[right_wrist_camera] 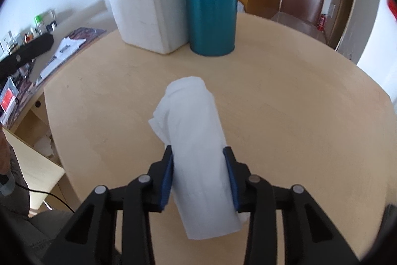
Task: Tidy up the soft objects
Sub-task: 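Lift the paper towel roll with the right tool while the left tool holds the foam stick, then carry the foam stick and paper towel roll over the white foam box with both tools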
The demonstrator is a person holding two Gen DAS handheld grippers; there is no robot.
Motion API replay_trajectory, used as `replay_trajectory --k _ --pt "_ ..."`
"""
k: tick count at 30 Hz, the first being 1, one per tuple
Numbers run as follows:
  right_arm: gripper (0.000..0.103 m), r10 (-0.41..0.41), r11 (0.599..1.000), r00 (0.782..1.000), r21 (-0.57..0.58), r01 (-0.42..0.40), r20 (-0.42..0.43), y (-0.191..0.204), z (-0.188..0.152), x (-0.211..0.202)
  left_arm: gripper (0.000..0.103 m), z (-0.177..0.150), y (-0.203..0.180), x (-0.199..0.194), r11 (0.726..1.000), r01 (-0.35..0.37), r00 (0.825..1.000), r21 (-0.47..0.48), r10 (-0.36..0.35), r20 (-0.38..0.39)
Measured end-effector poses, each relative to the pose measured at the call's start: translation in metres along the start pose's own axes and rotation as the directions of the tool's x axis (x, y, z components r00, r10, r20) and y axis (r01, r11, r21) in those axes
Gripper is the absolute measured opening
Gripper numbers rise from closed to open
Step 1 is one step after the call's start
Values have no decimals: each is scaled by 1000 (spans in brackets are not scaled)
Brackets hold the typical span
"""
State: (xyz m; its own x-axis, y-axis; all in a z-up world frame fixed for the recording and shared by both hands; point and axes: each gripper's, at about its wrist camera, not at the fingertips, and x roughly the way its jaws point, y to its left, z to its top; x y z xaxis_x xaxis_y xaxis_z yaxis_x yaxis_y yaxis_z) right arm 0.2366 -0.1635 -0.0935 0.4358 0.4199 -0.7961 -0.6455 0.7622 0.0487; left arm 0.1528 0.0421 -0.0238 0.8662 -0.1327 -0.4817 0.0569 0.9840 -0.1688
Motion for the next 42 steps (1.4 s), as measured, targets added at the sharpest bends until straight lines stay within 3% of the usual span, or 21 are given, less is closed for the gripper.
replay_trajectory --k 11,19,29,42 --pt "42 -14 997 992 81 4 127 29 -25 -52 16 -16 -2 -43 1000 4 999 22 -5 43" --pt "42 12 995 971 92 -35 239 63 -37 -88 16 -28 0 -82 999 -32 995 32 29 92" --pt "42 71 996 938 34 -87 340 97 -7 -102 16 -23 13 -109 995 -97 984 11 94 148" --pt "42 96 995 921 -4 -102 377 115 37 -92 16 -6 40 -99 986 -164 973 -14 164 161"
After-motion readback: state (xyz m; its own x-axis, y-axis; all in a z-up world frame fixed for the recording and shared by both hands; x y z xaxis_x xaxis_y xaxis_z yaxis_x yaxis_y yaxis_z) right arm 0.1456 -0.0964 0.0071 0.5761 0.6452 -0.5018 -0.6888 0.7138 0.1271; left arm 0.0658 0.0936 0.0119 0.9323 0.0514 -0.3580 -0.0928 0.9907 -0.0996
